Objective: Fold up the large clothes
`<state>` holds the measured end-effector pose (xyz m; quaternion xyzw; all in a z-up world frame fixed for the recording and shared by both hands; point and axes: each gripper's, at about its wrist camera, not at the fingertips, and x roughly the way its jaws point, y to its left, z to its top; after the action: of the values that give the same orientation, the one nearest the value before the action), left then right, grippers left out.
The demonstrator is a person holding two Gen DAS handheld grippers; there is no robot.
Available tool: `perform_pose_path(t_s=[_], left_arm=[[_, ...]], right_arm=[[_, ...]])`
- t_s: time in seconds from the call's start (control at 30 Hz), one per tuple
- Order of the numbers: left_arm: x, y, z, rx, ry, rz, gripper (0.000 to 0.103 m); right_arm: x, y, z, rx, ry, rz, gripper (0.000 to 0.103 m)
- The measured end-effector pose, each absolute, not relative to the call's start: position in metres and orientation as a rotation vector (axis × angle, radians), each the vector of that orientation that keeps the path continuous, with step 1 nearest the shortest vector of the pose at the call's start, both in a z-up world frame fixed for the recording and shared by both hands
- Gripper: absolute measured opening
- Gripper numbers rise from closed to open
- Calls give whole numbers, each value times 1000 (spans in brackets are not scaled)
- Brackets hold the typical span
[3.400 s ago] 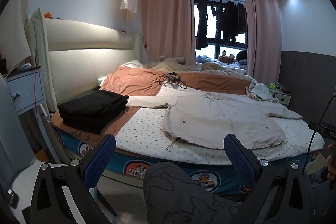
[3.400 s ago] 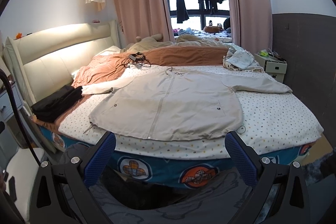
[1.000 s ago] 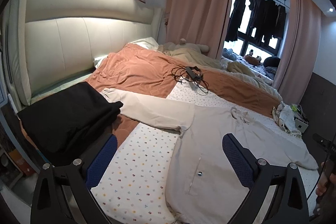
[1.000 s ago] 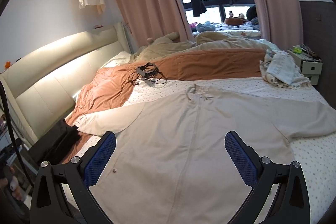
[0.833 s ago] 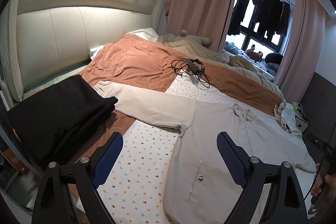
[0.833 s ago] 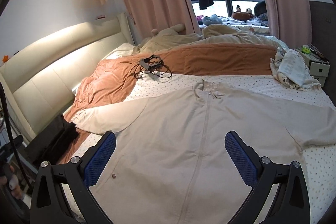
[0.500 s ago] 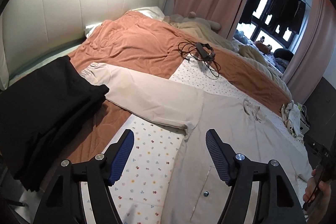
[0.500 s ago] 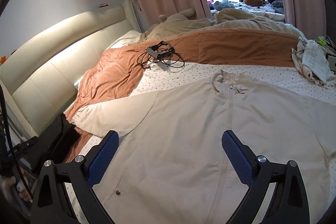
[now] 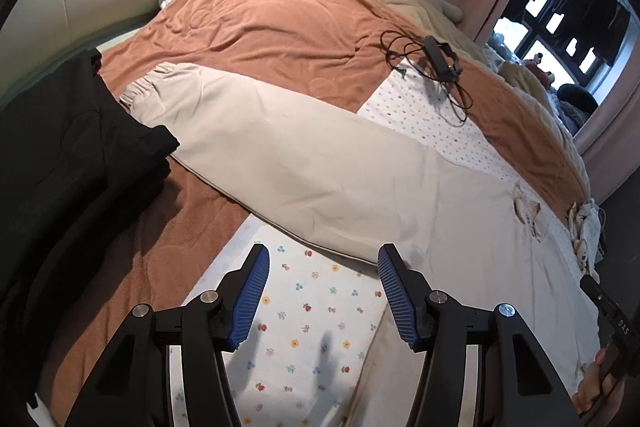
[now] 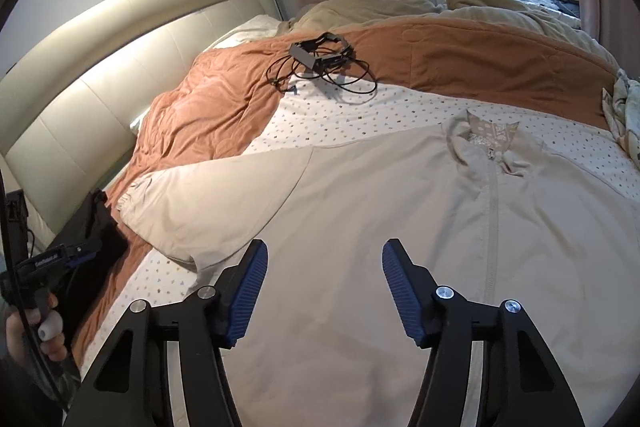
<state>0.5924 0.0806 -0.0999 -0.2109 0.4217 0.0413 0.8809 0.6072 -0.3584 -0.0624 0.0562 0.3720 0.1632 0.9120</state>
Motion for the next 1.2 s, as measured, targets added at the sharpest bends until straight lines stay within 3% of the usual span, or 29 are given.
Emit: perform_pose_path(t_s=[0.4,0.5,0.57,0.63,0.73,0.87,1.2], left_arm=[[668,104,-180,-465,1029,222,58],[682,106,-192,-449,1045,256,57],[688,109,-199,-460,1045,270,48],[692,112,-199,-457,1027,289,26],[692,115,-191,-457,1002,294,6],[691,111,-164,-428,941,244,3],[692,91,-93,-411,823,89,2]], right_arm=[[650,-365,-119,81,860,276,59],[657,-370,-126,123,882,280,45],[661,-367,-131,149,897,295,36],[663,-361,-135,171,908,327,29],[662,-348,-138,219,918,371,24],[659,-319,-143,258,940,467,15],[672,-234,-154,274,1008,631,9]])
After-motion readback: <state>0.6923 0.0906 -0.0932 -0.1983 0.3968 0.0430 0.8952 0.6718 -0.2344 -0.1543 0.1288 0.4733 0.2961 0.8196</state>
